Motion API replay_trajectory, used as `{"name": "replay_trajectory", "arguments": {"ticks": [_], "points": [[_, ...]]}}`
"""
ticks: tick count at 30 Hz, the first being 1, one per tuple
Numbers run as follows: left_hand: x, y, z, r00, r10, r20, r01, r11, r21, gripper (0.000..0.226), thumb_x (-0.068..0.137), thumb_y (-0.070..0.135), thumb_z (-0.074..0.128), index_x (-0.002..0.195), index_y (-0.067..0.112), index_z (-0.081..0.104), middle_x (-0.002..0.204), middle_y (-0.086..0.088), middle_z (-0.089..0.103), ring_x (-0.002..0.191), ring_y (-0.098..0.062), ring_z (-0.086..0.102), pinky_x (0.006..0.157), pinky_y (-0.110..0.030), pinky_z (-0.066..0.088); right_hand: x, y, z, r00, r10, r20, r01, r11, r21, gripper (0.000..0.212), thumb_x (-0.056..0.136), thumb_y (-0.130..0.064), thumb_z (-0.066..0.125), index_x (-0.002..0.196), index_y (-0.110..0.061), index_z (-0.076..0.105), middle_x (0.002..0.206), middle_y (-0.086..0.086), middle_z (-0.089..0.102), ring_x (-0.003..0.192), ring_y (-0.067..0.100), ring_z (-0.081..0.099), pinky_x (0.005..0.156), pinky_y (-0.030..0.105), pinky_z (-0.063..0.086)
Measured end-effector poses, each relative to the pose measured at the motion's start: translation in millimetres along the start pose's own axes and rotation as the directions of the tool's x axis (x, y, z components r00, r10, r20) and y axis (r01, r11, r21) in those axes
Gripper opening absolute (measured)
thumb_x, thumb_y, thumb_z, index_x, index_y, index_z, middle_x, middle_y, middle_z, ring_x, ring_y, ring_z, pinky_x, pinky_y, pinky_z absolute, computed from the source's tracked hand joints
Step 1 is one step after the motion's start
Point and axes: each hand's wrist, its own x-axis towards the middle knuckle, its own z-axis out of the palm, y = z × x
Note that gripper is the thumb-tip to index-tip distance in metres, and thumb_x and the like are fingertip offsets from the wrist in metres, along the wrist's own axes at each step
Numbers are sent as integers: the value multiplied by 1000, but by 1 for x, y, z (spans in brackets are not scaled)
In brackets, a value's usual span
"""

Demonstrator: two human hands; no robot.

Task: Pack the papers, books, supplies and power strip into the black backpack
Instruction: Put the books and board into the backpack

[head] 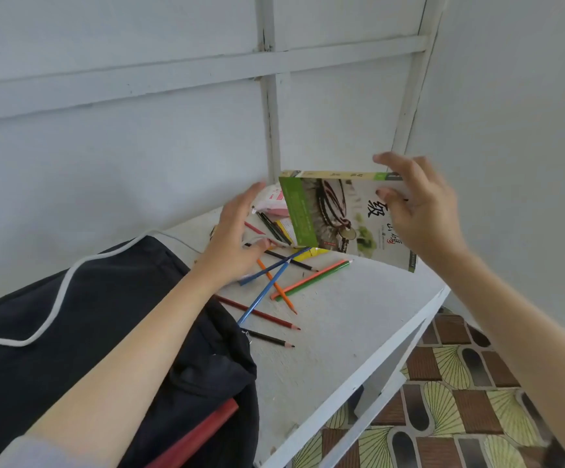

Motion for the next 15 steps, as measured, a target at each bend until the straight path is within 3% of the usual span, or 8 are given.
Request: {"name": "replay_trajectory", "arguments": {"ticks": [4, 6, 8, 12, 15], "points": [[24, 18, -9, 992, -119, 51, 129, 938, -322, 101, 80, 10, 71, 137, 54, 1, 155, 4, 8, 136, -11, 22, 103, -28, 33, 6, -25, -16, 973, 231, 26, -230, 936, 265, 34, 88, -3, 56, 95, -36, 61, 95, -13, 51, 90, 6, 53, 73, 31, 51], [29, 25, -14, 985, -121, 125, 164, 888, -430, 97, 84, 4, 65, 143, 47, 1, 146, -3, 36, 125, -12, 43, 90, -22, 48, 8, -36, -22, 938, 337, 76, -336, 840, 425, 37, 89, -2, 56, 84, -38, 61, 93, -13, 51, 84, 2, 54, 66, 25, 53], [30, 32, -18, 977, -127, 172, 200, 828, -525, 89, 86, -1, 59, 144, 43, 8, 114, -8, 63, 96, -17, 65, 80, -33, 56, 8, -42, -25, 896, 429, 116, -418, 724, 548, 35, 90, -1, 56, 81, -34, 63, 93, -10, 55, 74, 7, 60, 59, 27, 54], [22, 40, -23, 982, -129, 136, 183, 818, -545, 63, 90, -1, 53, 131, 42, 35, 91, -9, 69, 72, -24, 67, 61, -41, 58, 0, -46, -24, 744, 616, 257, -588, 423, 689, 35, 90, -5, 58, 102, -38, 65, 96, 4, 66, 71, 17, 68, 62, 36, 58], [14, 40, -28, 977, -182, 109, 211, 788, -579, 45, 91, 2, 54, 113, 41, 51, 80, -3, 69, 67, -24, 64, 56, -40, 55, -10, -47, -24, 664, 616, 424, -676, 253, 692, 49, 94, -13, 54, 130, -46, 47, 89, 5, 66, 78, 18, 70, 67, 35, 59]]}}
